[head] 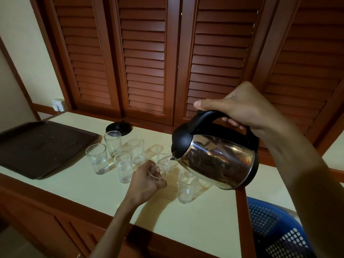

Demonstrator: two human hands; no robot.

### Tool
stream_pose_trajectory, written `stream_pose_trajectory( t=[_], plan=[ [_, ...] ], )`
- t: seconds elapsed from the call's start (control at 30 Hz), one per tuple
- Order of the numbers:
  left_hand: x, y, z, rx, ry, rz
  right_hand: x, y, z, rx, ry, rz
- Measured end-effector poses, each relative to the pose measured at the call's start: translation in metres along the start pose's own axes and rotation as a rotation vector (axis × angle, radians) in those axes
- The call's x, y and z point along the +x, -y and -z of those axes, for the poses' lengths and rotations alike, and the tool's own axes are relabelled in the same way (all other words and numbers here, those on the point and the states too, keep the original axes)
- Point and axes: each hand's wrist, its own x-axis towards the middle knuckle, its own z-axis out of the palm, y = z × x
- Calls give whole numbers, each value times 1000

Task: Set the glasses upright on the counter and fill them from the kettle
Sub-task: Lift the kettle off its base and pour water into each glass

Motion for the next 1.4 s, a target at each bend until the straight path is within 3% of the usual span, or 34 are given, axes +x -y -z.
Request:
stream_pose_trajectory(
  t=[0.6,0.97,1.4],
  plan=[
    [2,-12,0,-32,10,-72,0,-16,-6,39,3,-19],
    [4,-17,-1,-66,-18,-108,-10,-38,-15,187,-59,-43],
    [17,13,-20,-172,-64,-17,-42,-90,-7,646,-170,-167]
  ],
)
